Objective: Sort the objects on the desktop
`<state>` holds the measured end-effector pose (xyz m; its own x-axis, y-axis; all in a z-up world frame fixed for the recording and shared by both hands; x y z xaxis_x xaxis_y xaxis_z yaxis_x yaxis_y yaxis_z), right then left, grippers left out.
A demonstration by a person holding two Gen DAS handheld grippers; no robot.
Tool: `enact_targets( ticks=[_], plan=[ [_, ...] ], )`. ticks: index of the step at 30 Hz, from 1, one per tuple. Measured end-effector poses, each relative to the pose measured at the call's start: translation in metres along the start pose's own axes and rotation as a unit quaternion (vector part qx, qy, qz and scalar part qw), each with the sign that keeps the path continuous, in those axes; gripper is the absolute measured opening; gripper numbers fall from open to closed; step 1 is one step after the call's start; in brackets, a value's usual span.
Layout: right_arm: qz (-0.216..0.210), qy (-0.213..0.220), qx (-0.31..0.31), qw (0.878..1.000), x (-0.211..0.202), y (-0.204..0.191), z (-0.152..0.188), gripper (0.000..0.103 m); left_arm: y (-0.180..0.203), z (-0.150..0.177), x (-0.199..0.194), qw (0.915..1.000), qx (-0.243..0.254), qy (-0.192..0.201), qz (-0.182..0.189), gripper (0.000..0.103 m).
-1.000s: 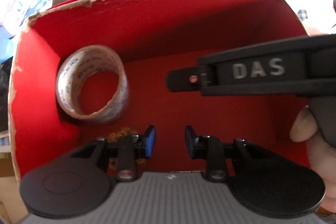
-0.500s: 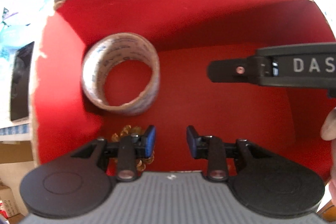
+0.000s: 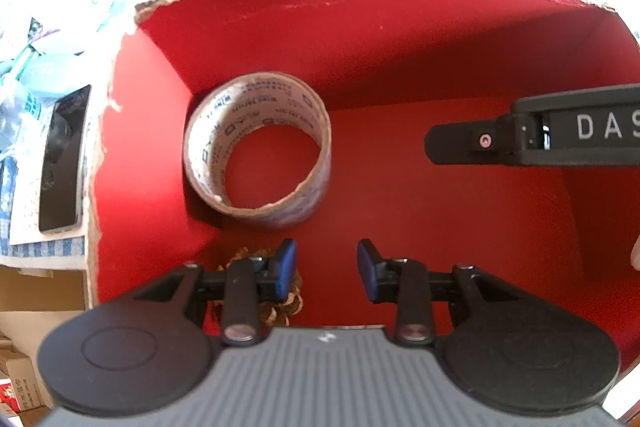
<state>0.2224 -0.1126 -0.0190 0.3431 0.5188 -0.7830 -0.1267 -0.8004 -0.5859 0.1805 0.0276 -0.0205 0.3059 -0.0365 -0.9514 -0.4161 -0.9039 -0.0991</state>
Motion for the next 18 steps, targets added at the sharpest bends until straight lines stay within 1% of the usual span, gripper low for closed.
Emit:
enact_targets(
  ticks=[3, 5, 7, 10, 11, 14, 15, 18],
  plan=[
    [0.003, 0.003, 0.0, 1.0, 0.0, 0.0, 0.0, 0.037, 0.003, 0.0, -0.002, 1.0, 0.002, 0.006, -0.003, 0.041],
    [0.005, 0.004, 0.0, 1.0, 0.0, 0.0, 0.0, 0.037, 0.012, -0.002, -0.011, 0.9999, 0.006, 0.009, -0.006, 0.05],
    [0.006, 0.005, 0.0, 1.0, 0.0, 0.0, 0.0, 0.037, 0.015, 0.0, -0.014, 0.9997, 0.012, 0.014, -0.017, 0.053],
    [0.011, 0.01, -0.003, 1.0, 0.0, 0.0, 0.0, 0.037, 0.023, 0.0, -0.018, 0.999, 0.026, 0.022, -0.03, 0.053],
    [0.012, 0.011, -0.004, 1.0, 0.0, -0.001, 0.0, 0.037, 0.016, 0.0, -0.019, 0.9989, 0.029, 0.024, -0.03, 0.053],
    [0.015, 0.013, -0.003, 1.0, 0.0, 0.0, 0.0, 0.037, 0.02, 0.0, -0.022, 0.9986, 0.037, 0.025, -0.03, 0.053],
    [0.015, 0.014, -0.004, 1.0, 0.0, 0.0, 0.0, 0.037, 0.012, 0.0, -0.017, 0.9984, 0.041, 0.025, -0.032, 0.053],
    [0.018, 0.016, -0.005, 1.0, 0.001, -0.001, 0.0, 0.037, 0.016, 0.0, -0.019, 0.9979, 0.047, 0.024, -0.038, 0.053]
  ],
)
Point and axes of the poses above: each gripper's, at about its wrist camera, not at the fingertips, and x roughly the way its jaws point, y to its right, z to its underside, the point moved 2 cm from there along x, roughly the way its jaws point, and after that the axes turned 14 degrees about x, right-handed, at the moved point
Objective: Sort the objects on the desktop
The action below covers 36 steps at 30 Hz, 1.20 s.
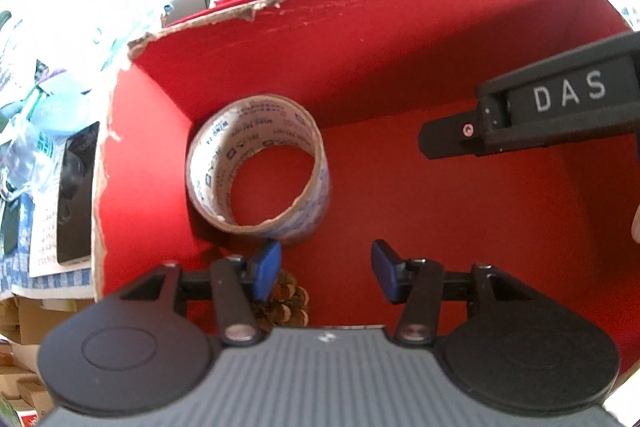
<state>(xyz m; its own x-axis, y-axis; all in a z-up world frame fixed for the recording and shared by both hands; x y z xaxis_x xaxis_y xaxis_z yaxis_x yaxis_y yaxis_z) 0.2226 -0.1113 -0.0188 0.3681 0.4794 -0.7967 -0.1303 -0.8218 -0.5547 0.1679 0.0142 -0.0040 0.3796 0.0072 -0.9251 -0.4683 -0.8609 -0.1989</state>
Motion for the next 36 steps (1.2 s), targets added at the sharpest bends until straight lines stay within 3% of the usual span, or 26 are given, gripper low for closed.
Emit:
enact_targets(
  ticks=[14, 36],
  plan=[
    [0.015, 0.011, 0.005, 1.0, -0.001, 0.002, 0.0, 0.037, 0.008, -0.001, -0.013, 1.0, 0.0, 0.007, -0.005, 0.052],
    [0.009, 0.035, 0.008, 0.999, -0.005, 0.004, 0.0, 0.037, -0.002, 0.011, 0.007, 0.9999, 0.0, 0.015, 0.0, 0.05]
  ],
)
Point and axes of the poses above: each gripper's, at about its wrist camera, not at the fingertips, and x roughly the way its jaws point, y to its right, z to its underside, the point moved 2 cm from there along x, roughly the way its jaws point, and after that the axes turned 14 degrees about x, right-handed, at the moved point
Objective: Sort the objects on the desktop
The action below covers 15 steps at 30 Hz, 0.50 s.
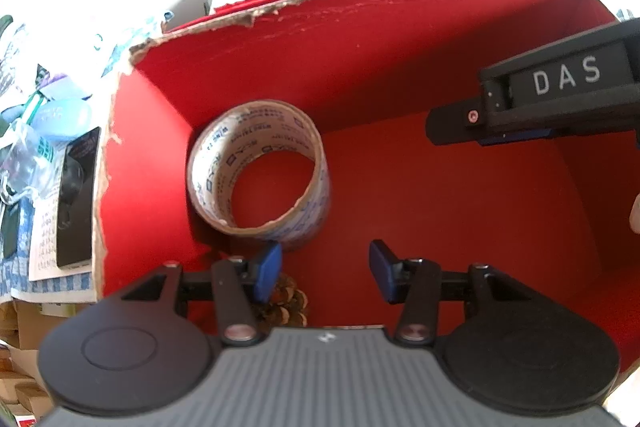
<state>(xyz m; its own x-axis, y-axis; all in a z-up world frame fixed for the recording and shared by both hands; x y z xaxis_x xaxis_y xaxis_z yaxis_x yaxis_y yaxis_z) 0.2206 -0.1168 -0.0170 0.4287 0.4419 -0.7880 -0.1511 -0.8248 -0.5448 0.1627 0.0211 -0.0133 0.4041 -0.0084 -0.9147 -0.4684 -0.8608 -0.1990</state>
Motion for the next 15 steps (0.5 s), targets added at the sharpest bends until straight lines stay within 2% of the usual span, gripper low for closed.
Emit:
enact_targets(
  ticks=[6, 15],
  plan=[
    [-0.013, -0.01, -0.008, 1.0, 0.001, -0.0003, -0.0001, 0.037, -0.0006, 0.001, -0.0018, 1.0, -0.003, 0.0, -0.005, 0.049],
    [-0.004, -0.012, -0.006, 1.0, 0.0014, -0.0004, 0.0004, 0.037, -0.0024, -0.0012, 0.0022, 0.9999, 0.012, 0.001, -0.001, 0.05]
  ],
)
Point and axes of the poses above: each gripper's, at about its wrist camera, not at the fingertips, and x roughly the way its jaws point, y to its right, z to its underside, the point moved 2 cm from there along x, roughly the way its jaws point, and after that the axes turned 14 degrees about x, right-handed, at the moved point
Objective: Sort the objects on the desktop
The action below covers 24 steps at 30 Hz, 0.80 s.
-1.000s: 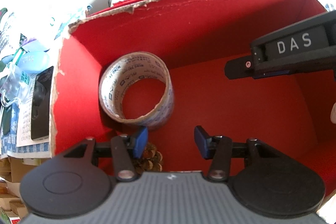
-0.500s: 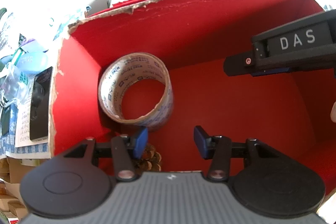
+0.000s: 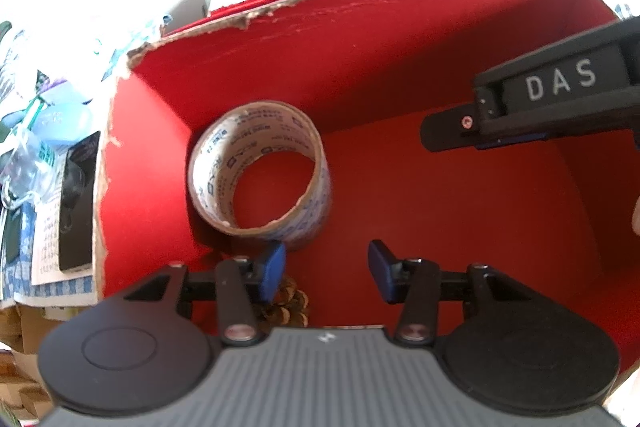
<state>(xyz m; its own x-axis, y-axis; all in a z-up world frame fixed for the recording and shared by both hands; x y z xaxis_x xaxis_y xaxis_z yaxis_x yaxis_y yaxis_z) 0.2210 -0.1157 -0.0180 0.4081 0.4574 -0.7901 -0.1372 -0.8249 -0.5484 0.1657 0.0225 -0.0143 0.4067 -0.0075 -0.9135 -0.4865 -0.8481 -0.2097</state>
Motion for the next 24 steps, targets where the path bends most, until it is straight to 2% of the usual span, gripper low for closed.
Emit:
enact_targets(
  ticks=[9, 15, 18, 21, 22, 24],
  plan=[
    [-0.001, 0.012, -0.001, 1.0, -0.004, 0.003, 0.003, 0.037, 0.012, 0.011, -0.014, 0.9997, 0.014, 0.02, 0.0, 0.051],
    [-0.008, 0.039, -0.01, 0.999, -0.009, 0.0, 0.003, 0.037, 0.016, 0.011, -0.018, 0.9989, 0.034, 0.029, 0.008, 0.052],
    [-0.018, 0.049, -0.006, 0.999, -0.011, 0.001, 0.0, 0.037, 0.015, 0.013, -0.031, 0.9978, 0.032, 0.056, 0.014, 0.052],
    [-0.02, 0.059, -0.009, 0.998, -0.013, 0.0, 0.002, 0.037, 0.017, 0.015, -0.052, 0.9945, 0.037, 0.098, -0.001, 0.058],
    [-0.026, 0.065, -0.012, 0.997, -0.015, -0.001, 0.003, 0.037, 0.017, 0.016, -0.059, 0.9932, 0.037, 0.11, -0.007, 0.061],
    [-0.052, 0.08, -0.022, 0.995, -0.02, -0.003, 0.004, 0.037, 0.015, 0.02, -0.074, 0.9909, 0.031, 0.131, -0.009, 0.061]
  ],
)
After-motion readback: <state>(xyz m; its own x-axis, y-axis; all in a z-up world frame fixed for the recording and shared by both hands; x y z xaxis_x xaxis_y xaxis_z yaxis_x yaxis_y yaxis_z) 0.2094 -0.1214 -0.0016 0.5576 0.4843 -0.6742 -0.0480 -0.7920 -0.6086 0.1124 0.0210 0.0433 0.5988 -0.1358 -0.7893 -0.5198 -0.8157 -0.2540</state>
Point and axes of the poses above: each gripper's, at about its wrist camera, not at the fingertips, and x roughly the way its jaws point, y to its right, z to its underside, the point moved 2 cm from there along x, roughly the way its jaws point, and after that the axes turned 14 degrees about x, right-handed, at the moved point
